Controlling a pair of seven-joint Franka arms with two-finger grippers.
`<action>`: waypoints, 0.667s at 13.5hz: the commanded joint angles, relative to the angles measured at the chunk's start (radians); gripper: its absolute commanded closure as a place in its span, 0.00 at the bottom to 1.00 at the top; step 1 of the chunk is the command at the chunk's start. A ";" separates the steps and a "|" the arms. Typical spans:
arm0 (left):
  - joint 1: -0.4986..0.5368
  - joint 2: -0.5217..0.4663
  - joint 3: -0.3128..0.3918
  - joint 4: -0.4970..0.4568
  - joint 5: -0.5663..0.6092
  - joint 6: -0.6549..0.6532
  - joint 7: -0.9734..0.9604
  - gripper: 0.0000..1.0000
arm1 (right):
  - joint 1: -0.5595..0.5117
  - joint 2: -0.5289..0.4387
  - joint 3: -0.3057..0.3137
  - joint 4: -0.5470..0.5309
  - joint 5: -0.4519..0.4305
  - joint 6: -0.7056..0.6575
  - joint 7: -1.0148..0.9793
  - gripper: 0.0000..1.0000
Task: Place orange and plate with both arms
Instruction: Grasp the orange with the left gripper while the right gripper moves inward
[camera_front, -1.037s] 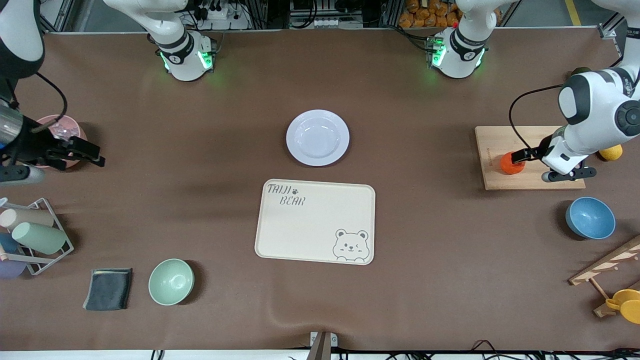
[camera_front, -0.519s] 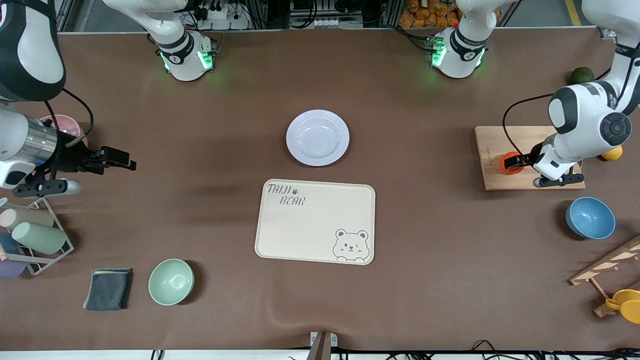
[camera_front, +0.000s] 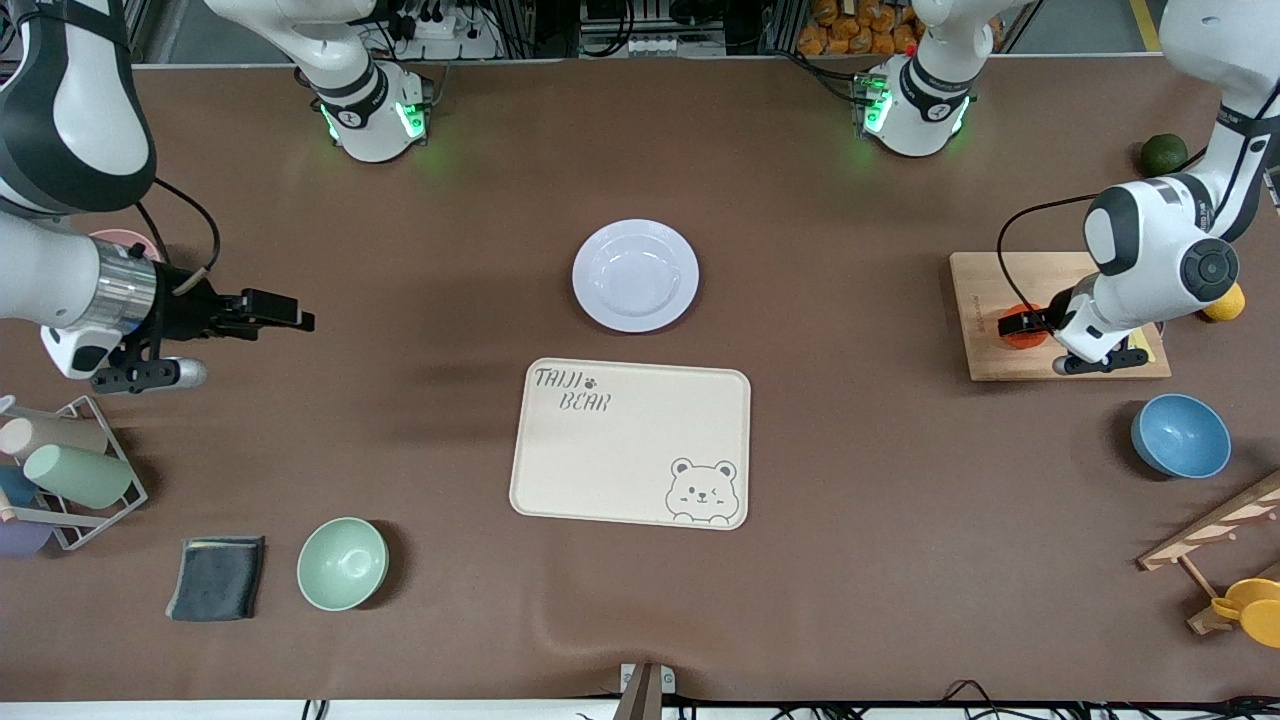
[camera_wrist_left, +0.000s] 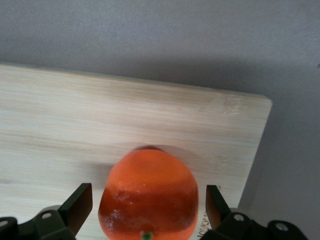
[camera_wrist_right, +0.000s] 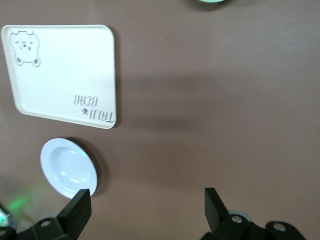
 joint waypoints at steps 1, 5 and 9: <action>0.012 0.013 -0.006 -0.002 0.027 0.021 0.008 0.22 | 0.003 -0.014 -0.001 -0.065 0.094 0.008 0.002 0.00; 0.012 0.017 -0.009 0.009 0.027 0.010 0.008 0.99 | 0.001 0.021 -0.001 -0.125 0.218 0.032 -0.052 0.00; 0.004 -0.020 -0.085 0.189 -0.014 -0.292 -0.014 1.00 | 0.009 0.085 -0.001 -0.137 0.274 0.049 -0.127 0.00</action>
